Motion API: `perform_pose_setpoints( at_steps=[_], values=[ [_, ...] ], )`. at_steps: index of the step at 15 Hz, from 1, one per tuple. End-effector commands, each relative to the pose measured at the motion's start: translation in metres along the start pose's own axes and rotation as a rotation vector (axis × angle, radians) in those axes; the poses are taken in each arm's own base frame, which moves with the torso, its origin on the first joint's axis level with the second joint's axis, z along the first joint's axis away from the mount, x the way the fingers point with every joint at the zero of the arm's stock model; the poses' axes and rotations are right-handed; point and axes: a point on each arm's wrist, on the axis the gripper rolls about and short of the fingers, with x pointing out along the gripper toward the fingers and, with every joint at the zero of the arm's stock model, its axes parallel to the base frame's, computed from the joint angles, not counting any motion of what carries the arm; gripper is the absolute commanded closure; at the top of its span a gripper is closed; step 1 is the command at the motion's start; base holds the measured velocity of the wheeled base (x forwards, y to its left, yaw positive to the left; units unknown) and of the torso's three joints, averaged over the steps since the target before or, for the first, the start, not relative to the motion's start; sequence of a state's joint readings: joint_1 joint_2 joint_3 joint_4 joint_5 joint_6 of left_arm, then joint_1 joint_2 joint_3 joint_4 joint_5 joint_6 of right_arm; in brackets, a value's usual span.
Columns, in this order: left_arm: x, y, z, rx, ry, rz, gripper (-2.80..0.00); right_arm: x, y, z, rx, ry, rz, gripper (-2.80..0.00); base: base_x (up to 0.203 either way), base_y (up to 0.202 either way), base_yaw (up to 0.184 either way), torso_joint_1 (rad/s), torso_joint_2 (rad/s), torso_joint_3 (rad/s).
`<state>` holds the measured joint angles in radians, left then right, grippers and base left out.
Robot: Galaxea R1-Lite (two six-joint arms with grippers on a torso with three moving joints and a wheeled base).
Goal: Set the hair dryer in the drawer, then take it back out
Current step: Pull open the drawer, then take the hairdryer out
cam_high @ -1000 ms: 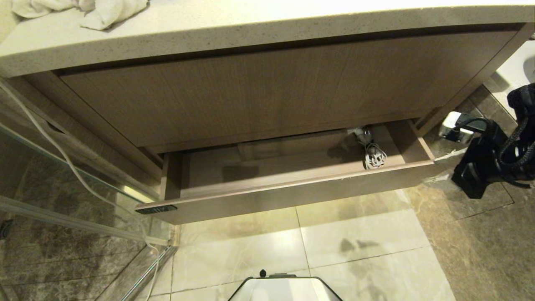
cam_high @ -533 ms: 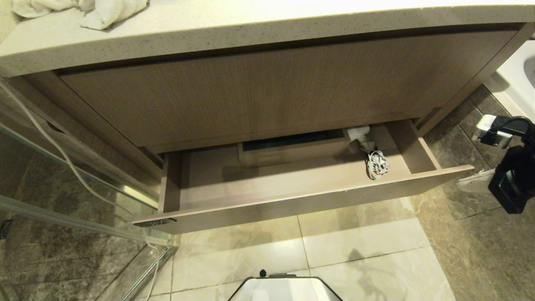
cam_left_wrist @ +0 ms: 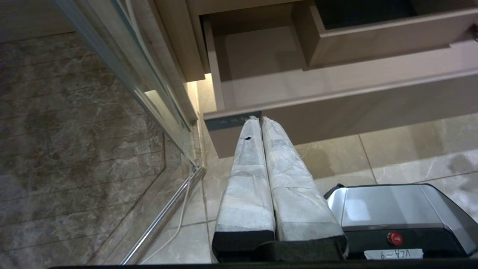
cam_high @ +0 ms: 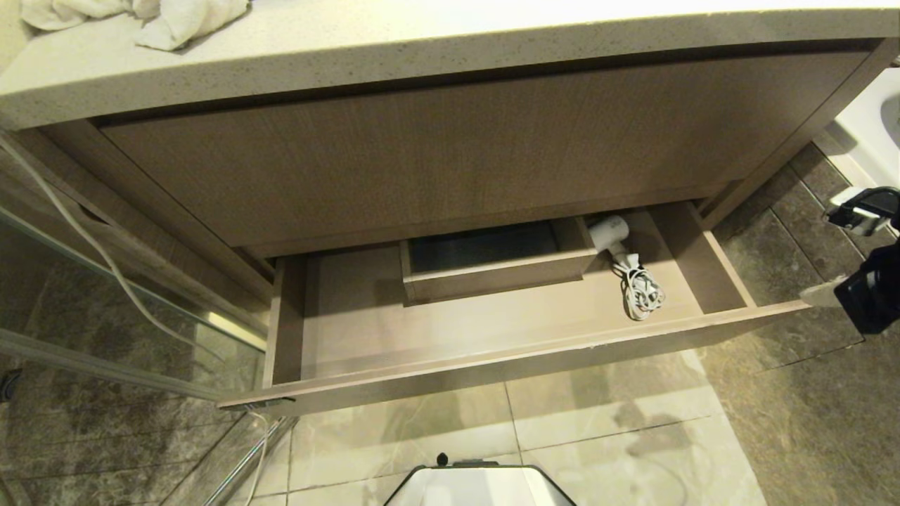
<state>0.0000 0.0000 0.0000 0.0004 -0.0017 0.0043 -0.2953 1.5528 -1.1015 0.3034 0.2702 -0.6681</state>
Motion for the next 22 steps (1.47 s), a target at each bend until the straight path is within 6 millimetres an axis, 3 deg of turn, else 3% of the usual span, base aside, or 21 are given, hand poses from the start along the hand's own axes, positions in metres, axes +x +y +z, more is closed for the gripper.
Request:
perform_pose_setpoints(
  at_steps=[1, 2, 3, 8, 13, 19, 22],
  values=[
    [0.0, 0.0, 0.0, 0.0, 0.0, 0.0, 0.0, 0.059, -0.02, -0.008, 0.043, 0.051, 0.014, 0.0, 0.0, 0.0, 0.0, 0.0, 0.0, 0.0],
    [0.0, 0.0, 0.0, 0.0, 0.0, 0.0, 0.0, 0.077, -0.026, -0.008, 0.056, 0.055, 0.004, 0.0, 0.0, 0.0, 0.0, 0.0, 0.0, 0.0],
    [0.0, 0.0, 0.0, 0.0, 0.0, 0.0, 0.0, 0.09, -0.031, -0.007, 0.063, 0.054, -0.001, -2.8, 0.0, 0.0, 0.0, 0.0, 0.0, 0.0],
    [0.0, 0.0, 0.0, 0.0, 0.0, 0.0, 0.0, 0.176, -0.05, 0.001, 0.082, 0.065, 0.03, -2.8, 0.0, 0.0, 0.0, 0.0, 0.0, 0.0],
    [0.0, 0.0, 0.0, 0.0, 0.0, 0.0, 0.0, 0.228, -0.048, 0.012, 0.054, 0.034, 0.053, -2.8, 0.0, 0.0, 0.0, 0.0, 0.0, 0.0],
    [0.0, 0.0, 0.0, 0.0, 0.0, 0.0, 0.0, 0.284, -0.035, 0.026, -0.127, -0.149, 0.018, -2.8, 0.0, 0.0, 0.0, 0.0, 0.0, 0.0],
    [0.0, 0.0, 0.0, 0.0, 0.0, 0.001, 0.0, 0.303, -0.034, 0.018, -0.236, -0.175, 0.057, -2.8, 0.0, 0.0, 0.0, 0.0, 0.0, 0.0]
  ],
)
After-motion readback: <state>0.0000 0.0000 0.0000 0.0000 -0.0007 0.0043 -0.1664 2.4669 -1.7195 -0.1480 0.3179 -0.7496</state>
